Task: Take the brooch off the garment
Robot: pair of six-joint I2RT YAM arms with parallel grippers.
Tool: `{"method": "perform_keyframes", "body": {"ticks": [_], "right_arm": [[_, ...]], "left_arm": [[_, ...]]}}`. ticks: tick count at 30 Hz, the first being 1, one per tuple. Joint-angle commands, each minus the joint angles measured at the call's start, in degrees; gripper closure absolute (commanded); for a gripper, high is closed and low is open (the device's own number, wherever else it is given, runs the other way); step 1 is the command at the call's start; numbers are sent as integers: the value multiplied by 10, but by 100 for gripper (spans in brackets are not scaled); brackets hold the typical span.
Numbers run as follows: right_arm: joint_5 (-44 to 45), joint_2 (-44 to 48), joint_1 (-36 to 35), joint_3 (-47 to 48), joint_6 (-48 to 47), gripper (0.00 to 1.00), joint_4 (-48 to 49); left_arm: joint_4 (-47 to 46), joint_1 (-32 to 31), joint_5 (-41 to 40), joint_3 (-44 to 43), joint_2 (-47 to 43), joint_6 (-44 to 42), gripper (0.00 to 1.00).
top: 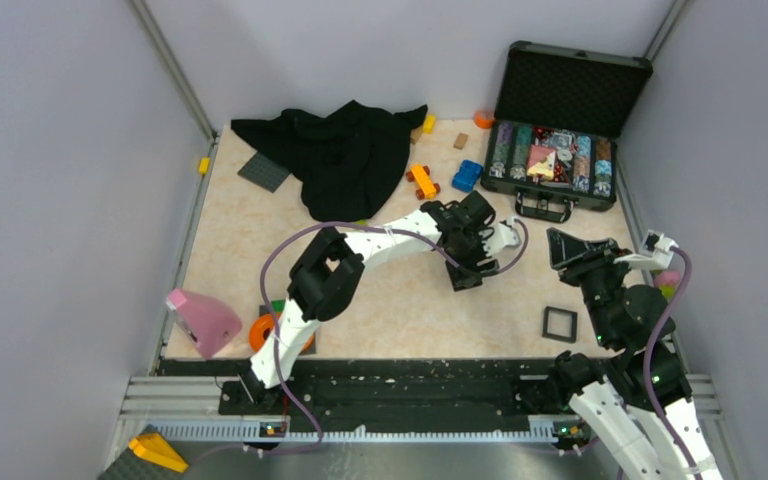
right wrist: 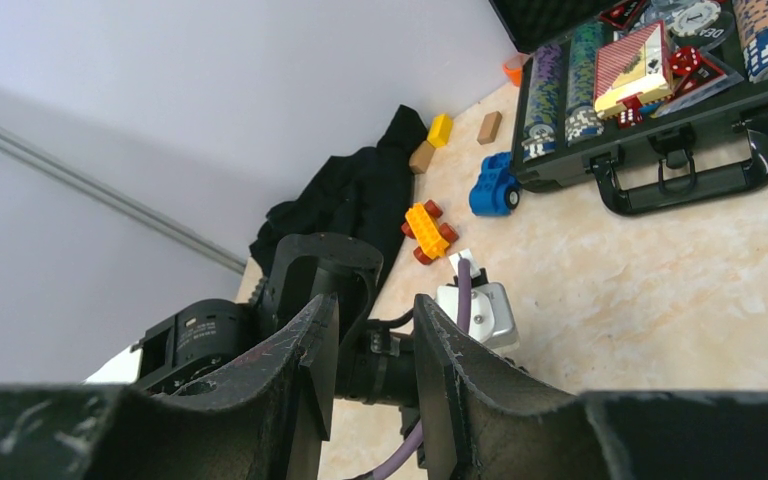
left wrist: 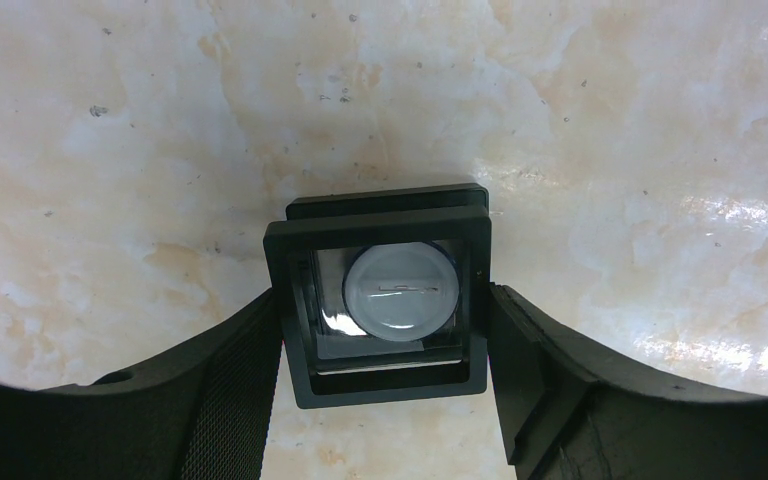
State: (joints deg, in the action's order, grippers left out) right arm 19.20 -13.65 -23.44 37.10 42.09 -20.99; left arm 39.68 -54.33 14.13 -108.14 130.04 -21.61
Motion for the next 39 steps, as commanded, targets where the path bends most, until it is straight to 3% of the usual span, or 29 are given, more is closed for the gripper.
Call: {"method": "perform_keyframes", "body": {"ticks": [1,39], "right_arm": [[-7,1,3,1,0,65,9],[-7,2,3,0,3,65,1]], "left_arm": [[0,-3,9,-24,0,-6,43],[7,-8,6,-34,16,-4,38]]}}
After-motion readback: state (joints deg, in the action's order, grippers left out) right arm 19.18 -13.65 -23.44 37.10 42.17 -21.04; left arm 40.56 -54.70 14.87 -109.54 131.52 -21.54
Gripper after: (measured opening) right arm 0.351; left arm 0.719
